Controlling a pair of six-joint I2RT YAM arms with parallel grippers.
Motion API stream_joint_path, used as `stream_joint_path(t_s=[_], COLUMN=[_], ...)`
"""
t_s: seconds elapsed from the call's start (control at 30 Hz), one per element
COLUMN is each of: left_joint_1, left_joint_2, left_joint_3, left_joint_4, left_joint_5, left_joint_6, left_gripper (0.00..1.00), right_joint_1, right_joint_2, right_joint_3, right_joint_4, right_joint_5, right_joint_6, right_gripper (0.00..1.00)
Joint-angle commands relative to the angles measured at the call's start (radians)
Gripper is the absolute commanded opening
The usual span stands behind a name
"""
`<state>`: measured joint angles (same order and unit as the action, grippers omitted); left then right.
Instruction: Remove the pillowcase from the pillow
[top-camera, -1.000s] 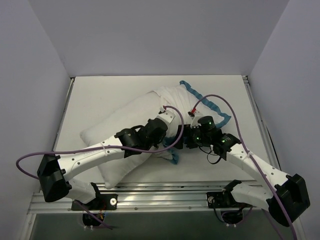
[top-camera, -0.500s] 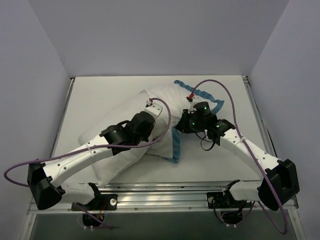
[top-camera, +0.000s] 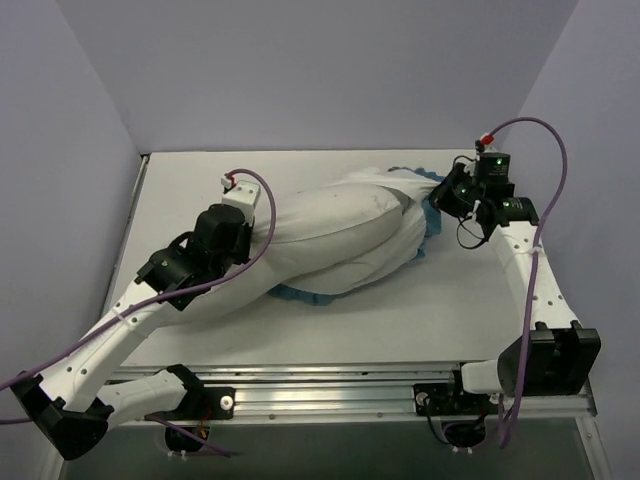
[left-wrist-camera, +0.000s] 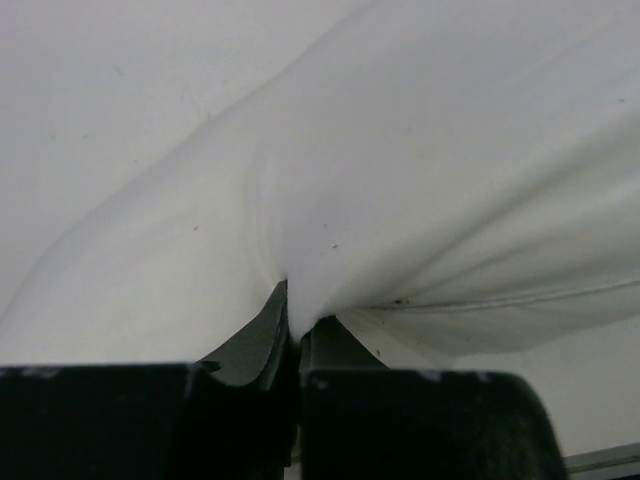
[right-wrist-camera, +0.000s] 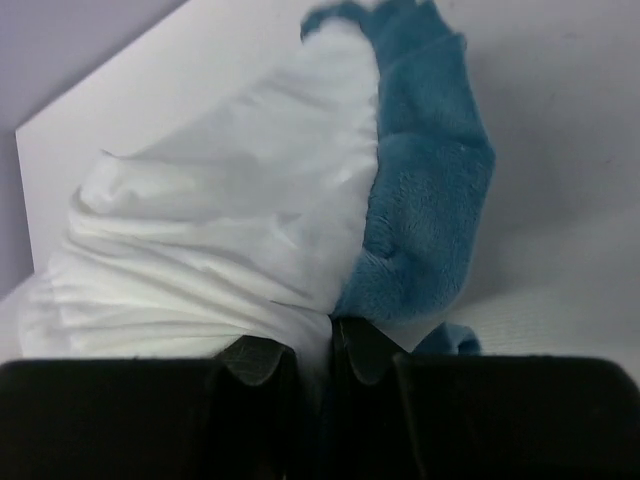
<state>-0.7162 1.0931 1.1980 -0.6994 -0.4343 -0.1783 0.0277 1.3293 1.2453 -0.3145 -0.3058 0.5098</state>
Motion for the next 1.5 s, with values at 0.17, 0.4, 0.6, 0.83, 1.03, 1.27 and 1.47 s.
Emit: stream_joint_path(t_s=[0.17,0.4,0.6,0.83,1.03,1.27,1.47], left_joint_1=[0.141,0.227,0.257,0.274,0.276,0.274,0.274], left_joint_2=[-0.081,-0.027,0.112,0.266,0.35,0.456,0.389], left_joint_3=[0.067,0.228,0.394,0.463,0.39,0.238,0.187], left_joint_4=[-0.134,-0.158,-0.16,-0.049,0.082,0.19,0.235], left_joint_5=[-0.192,-0.208,-0.244,-0.219,-0.132,0.02,0.08], left_joint_6=[0.011,0.026,0.043,-0.01,-0.157,-0.253,-0.285], left_gripper=[0.02,0.02,0.02,0.02,0.02,0.03,0.35], right_joint_1=[-0.161,-0.224,-0.216,0.034,0.306,0.567,0.748], right_joint_2=[0.087,0.244,0.353,0.43,0.386,0.432,0.449], right_joint_3=[0.282,0.633,0.888,0.892,0.412,0.047,-0.017], right_joint_4=[0.003,-0.099,-0.114,-0.138,0.064,0.247,0.204], right_joint_5=[0.185,0.178,0.021,0.008,0.08,0.076,0.109], right_joint_6=[0.033,-0.046,-0.149,-0.275,-0.248,-0.143,-0.151], right_gripper=[0.0,0.0,0.0,0.0,0.0,0.05,0.23])
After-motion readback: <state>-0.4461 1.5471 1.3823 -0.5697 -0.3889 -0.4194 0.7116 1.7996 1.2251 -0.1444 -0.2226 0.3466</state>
